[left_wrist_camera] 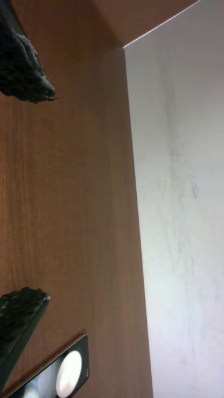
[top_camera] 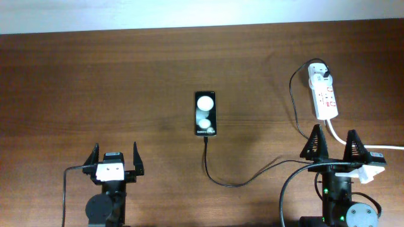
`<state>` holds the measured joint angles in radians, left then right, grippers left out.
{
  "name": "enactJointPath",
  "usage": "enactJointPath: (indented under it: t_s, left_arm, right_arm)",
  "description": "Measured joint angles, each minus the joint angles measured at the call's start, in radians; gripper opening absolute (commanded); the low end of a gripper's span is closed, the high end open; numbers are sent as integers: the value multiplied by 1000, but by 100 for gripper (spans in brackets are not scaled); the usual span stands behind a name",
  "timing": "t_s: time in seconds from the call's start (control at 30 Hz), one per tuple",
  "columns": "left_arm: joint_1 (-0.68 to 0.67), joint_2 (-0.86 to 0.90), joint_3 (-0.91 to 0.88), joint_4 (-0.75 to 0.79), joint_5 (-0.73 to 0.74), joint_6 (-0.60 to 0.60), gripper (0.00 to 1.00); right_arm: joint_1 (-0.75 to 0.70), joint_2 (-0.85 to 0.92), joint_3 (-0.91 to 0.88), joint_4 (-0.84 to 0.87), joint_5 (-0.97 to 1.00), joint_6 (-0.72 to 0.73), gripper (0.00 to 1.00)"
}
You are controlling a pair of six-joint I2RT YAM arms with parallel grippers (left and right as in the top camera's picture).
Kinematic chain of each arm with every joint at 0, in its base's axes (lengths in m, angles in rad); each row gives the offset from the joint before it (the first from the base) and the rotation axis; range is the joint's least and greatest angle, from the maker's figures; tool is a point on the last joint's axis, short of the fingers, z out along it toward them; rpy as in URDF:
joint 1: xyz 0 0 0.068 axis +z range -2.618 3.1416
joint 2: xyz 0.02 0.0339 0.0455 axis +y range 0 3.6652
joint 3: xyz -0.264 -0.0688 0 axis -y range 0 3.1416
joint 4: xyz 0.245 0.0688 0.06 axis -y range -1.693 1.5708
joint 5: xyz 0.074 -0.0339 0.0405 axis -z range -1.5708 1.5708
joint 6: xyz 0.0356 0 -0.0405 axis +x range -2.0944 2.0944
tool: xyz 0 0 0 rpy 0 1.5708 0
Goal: Plug charger to phone and switch on socket
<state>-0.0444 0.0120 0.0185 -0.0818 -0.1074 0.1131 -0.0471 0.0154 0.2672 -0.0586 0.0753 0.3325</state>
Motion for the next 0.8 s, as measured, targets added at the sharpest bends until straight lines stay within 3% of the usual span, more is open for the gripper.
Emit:
enactJointPath:
  t_s: [0.43,0.8]
  left_arm:
    - [0,0,0,0,0,0,99]
    - [0,0,0,0,0,0,99]
  right_arm:
    - [62,-2,-232,18,3,0,99]
    - [85,-2,-254,-8,3,0,99]
